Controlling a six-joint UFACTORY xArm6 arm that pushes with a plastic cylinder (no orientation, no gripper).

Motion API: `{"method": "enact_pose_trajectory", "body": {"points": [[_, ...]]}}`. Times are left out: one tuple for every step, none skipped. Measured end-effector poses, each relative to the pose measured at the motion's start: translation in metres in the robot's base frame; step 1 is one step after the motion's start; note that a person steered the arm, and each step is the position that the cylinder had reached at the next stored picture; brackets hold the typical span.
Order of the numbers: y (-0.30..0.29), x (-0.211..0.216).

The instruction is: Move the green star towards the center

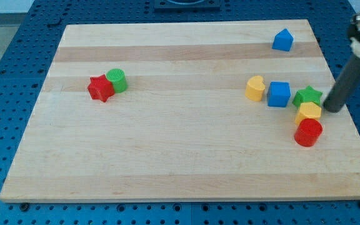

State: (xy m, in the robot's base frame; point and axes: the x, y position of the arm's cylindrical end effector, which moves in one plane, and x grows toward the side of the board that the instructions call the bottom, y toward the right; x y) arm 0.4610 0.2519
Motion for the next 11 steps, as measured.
{"method": "enact_pose_trajectory", "body": {"points": [[-0.024, -0.002], [-0.013, -0.013], [0.010, -0.028], [0.009, -0.036], [-0.019, -0.030], [-0.067, -0.004], [-0.114, 0.017], [-0.144, 0.030], [-0.149, 0.034], [-0.114, 0.033], [-0.101, 0.026]]}}
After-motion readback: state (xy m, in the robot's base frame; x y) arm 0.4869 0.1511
